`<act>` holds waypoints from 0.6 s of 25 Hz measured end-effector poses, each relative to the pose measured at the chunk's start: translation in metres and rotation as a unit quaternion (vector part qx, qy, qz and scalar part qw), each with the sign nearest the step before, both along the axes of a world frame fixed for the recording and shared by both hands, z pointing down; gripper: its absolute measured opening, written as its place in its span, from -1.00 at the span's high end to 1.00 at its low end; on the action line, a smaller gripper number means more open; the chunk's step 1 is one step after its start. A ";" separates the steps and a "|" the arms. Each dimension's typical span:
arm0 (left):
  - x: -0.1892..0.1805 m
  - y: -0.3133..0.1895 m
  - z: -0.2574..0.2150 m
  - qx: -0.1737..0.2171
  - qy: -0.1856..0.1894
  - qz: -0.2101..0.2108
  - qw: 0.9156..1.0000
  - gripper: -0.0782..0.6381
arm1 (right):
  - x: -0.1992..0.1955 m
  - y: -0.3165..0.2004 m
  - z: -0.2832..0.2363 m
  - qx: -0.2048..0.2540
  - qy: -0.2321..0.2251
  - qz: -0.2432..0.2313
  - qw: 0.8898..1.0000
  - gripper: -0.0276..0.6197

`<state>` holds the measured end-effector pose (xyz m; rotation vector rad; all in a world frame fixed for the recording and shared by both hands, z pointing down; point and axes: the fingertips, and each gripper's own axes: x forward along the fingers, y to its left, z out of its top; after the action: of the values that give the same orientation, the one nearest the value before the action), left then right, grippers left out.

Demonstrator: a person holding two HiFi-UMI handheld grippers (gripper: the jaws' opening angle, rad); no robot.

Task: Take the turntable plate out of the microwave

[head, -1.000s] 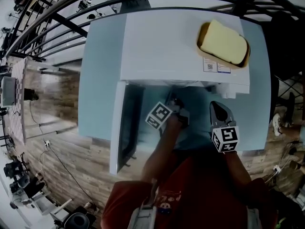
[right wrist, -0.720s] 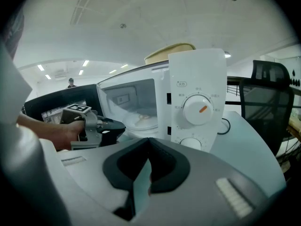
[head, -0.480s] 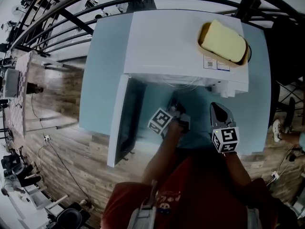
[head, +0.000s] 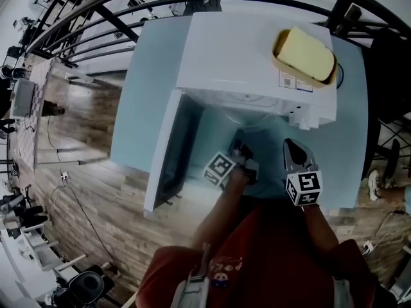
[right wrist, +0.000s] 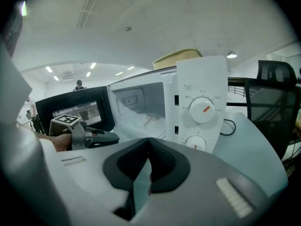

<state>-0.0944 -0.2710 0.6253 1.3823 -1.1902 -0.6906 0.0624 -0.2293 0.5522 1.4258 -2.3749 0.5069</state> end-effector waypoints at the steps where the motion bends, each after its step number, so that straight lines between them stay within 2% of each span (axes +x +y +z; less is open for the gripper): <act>1: 0.000 0.000 0.000 0.003 -0.004 0.001 1.000 0.73 | 0.000 0.001 0.000 0.000 0.001 -0.002 1.000 0.91; 8: 0.001 0.000 -0.002 0.007 -0.017 -0.001 1.000 0.68 | 0.007 0.008 0.001 -0.002 0.000 -0.005 1.000 0.91; 15: 0.003 -0.006 -0.005 0.023 -0.004 -0.003 1.000 0.50 | 0.009 0.006 0.002 -0.003 -0.001 -0.002 1.000 0.92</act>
<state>-0.0917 -0.2772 0.6208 1.4213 -1.1923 -0.7206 0.0711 -0.2231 0.5545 1.4179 -2.3744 0.5141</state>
